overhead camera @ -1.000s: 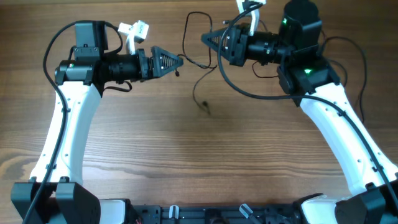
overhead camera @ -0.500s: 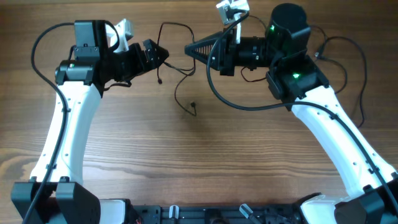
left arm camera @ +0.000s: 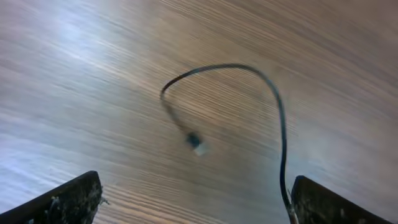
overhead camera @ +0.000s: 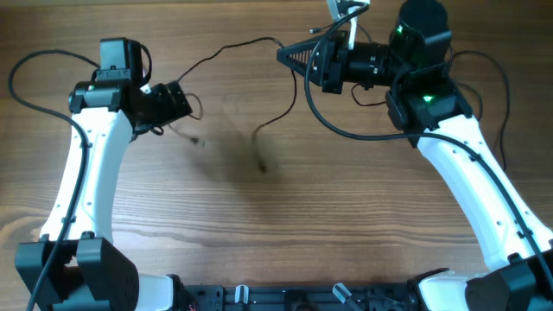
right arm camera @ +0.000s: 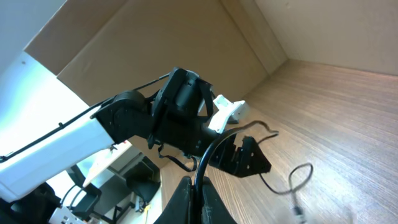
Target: Untangle cables
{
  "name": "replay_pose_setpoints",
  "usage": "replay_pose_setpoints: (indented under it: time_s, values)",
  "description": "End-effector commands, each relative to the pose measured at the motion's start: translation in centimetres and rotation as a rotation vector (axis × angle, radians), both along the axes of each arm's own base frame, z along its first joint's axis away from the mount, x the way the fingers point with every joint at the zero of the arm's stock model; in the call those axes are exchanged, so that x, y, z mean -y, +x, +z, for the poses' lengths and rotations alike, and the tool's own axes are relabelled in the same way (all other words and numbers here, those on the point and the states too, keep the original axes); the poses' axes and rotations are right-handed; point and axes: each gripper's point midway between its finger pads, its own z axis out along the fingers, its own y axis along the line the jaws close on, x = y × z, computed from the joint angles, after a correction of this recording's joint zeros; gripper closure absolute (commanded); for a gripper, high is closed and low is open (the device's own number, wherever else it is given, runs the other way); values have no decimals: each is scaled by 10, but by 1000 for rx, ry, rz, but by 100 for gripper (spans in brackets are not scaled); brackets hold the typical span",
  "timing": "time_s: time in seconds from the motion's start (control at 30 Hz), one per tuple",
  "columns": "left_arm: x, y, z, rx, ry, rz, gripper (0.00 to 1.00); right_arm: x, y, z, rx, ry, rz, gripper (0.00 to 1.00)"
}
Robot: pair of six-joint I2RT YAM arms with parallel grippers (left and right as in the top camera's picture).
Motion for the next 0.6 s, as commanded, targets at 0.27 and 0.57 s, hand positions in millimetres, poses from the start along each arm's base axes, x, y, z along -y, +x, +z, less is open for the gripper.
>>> replay_pose_setpoints:
  time_s: [0.27, 0.57]
  values:
    - [116, -5, 59, 242, -674, -603, 0, 31, 75, -28, 48, -125, -437, 96]
    - [102, -11, 43, 164, -611, -542, 0, 185, 163, -51, 46, -283, -1408, 96]
